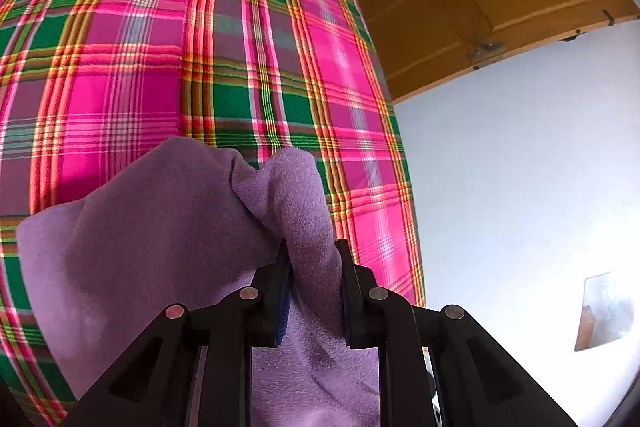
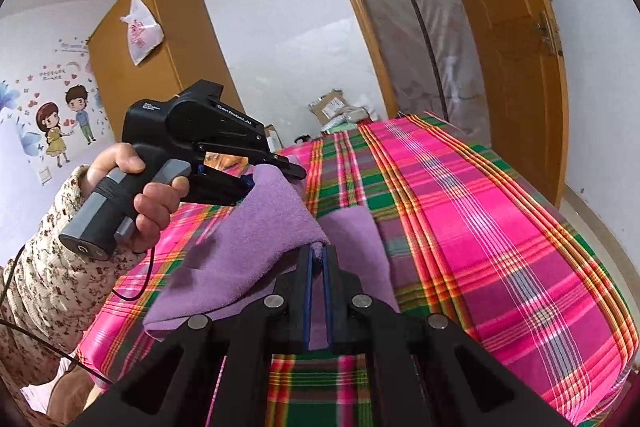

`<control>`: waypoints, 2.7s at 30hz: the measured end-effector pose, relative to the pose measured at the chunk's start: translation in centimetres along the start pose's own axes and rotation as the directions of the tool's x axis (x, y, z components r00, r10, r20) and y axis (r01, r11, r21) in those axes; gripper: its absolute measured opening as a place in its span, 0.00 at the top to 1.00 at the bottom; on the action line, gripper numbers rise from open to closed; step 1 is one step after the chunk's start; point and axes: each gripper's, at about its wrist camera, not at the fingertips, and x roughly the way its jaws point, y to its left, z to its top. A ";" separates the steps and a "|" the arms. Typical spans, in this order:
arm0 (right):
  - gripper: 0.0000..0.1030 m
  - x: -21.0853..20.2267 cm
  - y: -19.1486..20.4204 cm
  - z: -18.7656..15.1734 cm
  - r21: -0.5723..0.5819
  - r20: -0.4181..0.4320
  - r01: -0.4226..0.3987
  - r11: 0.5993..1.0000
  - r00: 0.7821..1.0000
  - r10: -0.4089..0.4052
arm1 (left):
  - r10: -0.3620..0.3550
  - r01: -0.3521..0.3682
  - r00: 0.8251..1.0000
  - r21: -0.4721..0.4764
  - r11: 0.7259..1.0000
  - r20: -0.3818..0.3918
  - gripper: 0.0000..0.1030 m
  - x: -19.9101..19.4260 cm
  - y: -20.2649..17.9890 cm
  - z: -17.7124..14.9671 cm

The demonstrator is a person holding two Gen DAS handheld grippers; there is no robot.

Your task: Fold clothes

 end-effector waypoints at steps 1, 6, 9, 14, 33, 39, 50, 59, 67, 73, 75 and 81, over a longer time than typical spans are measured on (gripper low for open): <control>0.95 0.1 -0.2 -0.1 0.003 -0.004 0.005 1.000 1.000 -0.005 | 0.000 0.000 1.000 -0.001 1.000 -0.005 0.82 0.3 0.0 0.1; 0.95 0.8 -0.9 -0.5 0.019 -0.030 0.029 0.999 0.999 -0.028 | -0.003 0.002 1.000 -0.018 1.000 -0.031 0.82 1.6 0.4 0.2; 0.95 1.2 -1.3 -0.8 0.022 -0.048 0.042 0.999 0.998 -0.041 | 0.004 -0.004 0.999 -0.017 1.000 -0.042 0.81 2.2 0.6 0.2; 0.95 1.5 -1.6 -1.1 0.023 -0.062 0.062 0.998 0.996 -0.060 | -0.008 0.006 0.998 -0.025 1.000 -0.057 0.81 2.8 1.0 0.3; 0.99 1.6 -2.0 -1.7 0.024 -0.095 0.167 0.986 0.982 -0.164 | -0.075 0.075 0.997 -0.006 0.997 -0.029 0.75 0.3 2.0 -0.1; 0.98 1.6 -2.2 -1.4 0.033 -0.105 0.181 0.983 0.979 -0.177 | -0.076 0.076 0.996 0.013 0.997 0.037 0.67 -2.9 3.0 -1.1; 0.76 5.2 -3.7 0.7 0.104 -0.176 0.060 0.993 0.984 -0.041 | -0.019 0.020 0.991 -0.007 1.000 0.136 0.64 -7.6 7.3 -4.6; 0.62 9.5 -5.8 2.0 0.244 -0.255 -0.049 0.968 0.960 0.113 | -0.025 0.034 0.991 -0.068 0.997 0.131 0.64 -6.7 10.0 -5.0; 0.92 7.9 -3.7 3.2 0.173 -0.180 -0.122 0.977 0.972 0.154 | -0.010 0.020 0.991 -0.071 0.997 0.136 0.64 -6.6 10.2 -4.9; 0.92 7.3 -4.9 2.9 0.192 -0.155 -0.053 0.980 0.984 0.084 | -0.032 0.040 0.991 -0.067 0.997 0.130 0.64 -6.4 10.3 -5.0; 0.92 8.4 -5.5 1.8 0.197 -0.208 -0.006 0.980 0.977 0.047 | -0.036 0.045 0.991 -0.067 0.997 0.127 0.64 -6.2 10.3 -4.9; 0.80 8.8 -6.0 0.9 0.211 -0.236 0.047 0.976 0.972 0.004 | -0.027 0.036 0.992 -0.073 0.997 0.126 0.64 -5.9 10.2 -4.9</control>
